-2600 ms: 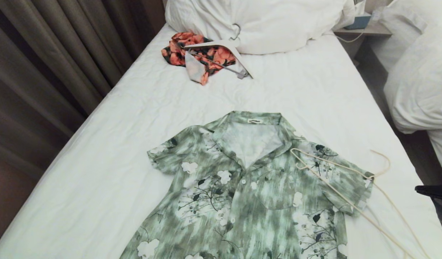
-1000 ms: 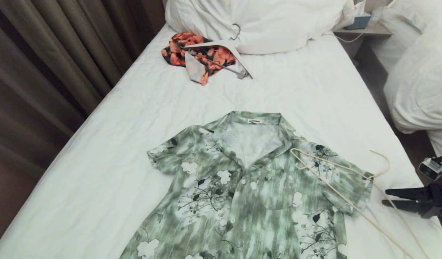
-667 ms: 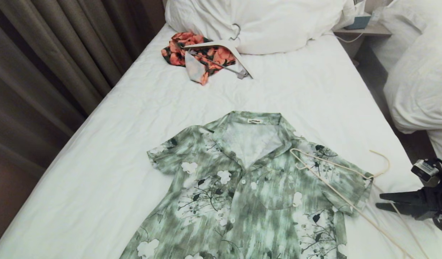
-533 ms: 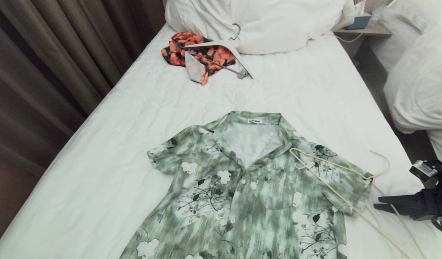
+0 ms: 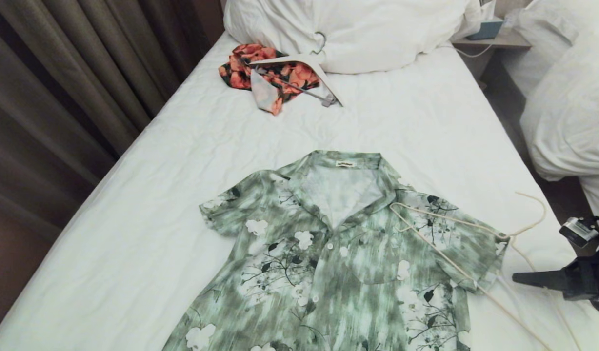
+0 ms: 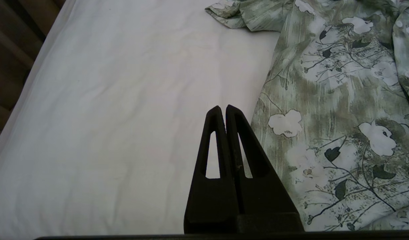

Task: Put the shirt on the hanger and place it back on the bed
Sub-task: Lift the shirt and hanger

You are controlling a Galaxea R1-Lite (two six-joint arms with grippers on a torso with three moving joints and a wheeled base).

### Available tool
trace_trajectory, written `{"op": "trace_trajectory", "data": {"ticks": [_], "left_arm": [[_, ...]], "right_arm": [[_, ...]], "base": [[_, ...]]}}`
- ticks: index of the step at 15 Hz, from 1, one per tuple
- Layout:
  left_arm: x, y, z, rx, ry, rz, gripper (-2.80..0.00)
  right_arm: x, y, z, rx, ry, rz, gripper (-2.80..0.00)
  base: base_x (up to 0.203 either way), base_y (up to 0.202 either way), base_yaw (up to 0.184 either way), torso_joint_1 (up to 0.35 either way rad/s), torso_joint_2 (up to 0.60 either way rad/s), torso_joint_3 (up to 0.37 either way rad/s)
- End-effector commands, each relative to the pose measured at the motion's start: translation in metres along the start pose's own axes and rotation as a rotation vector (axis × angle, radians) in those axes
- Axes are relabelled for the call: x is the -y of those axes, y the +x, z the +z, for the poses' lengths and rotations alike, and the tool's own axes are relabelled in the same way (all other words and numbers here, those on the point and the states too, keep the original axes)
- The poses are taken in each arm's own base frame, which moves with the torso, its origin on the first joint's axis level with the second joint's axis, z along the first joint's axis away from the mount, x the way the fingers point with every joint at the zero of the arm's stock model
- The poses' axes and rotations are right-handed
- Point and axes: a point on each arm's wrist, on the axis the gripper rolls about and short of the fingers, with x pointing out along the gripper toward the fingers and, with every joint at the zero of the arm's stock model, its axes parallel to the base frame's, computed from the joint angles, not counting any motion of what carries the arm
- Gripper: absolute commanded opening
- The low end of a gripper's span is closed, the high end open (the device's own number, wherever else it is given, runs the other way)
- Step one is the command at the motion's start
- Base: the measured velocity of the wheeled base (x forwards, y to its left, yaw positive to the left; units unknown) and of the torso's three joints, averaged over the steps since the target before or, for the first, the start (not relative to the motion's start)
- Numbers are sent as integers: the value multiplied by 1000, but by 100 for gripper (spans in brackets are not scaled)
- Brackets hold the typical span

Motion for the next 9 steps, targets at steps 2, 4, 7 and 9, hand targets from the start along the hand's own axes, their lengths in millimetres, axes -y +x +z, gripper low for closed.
{"op": "trace_trajectory", "data": {"ticks": [2, 4, 7, 9], "left_arm": [[0, 0, 0, -1, 1, 0, -280], [0, 0, 0, -1, 1, 0, -280], [0, 0, 0, -1, 1, 0, -280], [0, 0, 0, -1, 1, 0, -280]], "right_arm": [[-17, -11, 5, 37, -63, -21, -280], [-31, -17, 8, 51, -112, -37, -280], [-55, -20, 10, 59, -273, -51, -280], [-75, -19, 16, 53, -440, -50, -280]], "base": [[0, 0, 0, 0, 0, 0], [0, 0, 0, 0, 0, 0], [0, 0, 0, 0, 0, 0], [0, 0, 0, 0, 0, 0]]}}
